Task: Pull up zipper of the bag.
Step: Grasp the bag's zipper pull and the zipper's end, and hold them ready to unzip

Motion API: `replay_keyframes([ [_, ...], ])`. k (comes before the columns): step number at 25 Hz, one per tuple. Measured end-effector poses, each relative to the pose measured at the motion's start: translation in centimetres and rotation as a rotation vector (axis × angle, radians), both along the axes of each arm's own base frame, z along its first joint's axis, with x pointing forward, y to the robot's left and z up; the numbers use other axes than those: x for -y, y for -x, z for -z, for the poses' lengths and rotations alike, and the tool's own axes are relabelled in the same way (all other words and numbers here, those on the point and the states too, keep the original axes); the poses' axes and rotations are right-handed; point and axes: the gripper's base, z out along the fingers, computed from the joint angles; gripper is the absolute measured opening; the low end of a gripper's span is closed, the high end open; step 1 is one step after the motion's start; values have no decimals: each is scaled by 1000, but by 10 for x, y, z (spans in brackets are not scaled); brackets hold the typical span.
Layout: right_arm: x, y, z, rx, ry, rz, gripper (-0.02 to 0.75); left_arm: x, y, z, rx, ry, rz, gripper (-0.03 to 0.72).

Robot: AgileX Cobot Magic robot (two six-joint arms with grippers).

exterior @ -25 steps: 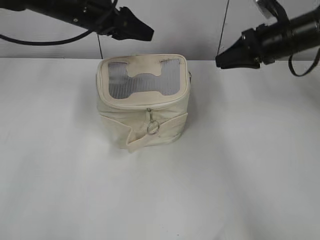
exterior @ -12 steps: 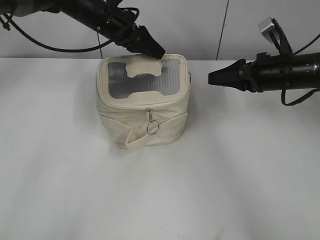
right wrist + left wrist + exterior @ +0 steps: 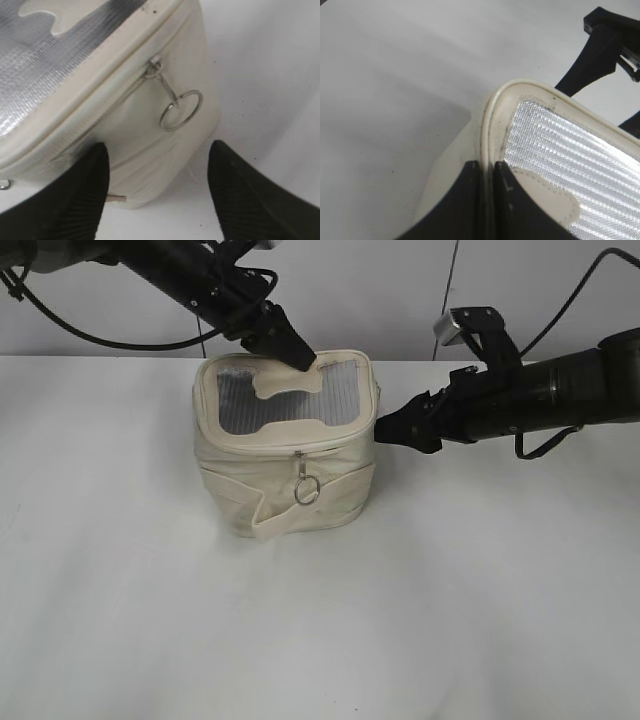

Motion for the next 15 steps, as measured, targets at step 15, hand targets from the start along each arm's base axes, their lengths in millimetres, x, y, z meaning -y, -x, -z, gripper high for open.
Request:
replay_keyframes([
  [15, -9, -5, 14, -3, 58, 81, 464, 5, 2, 1, 9, -14, 11, 50],
])
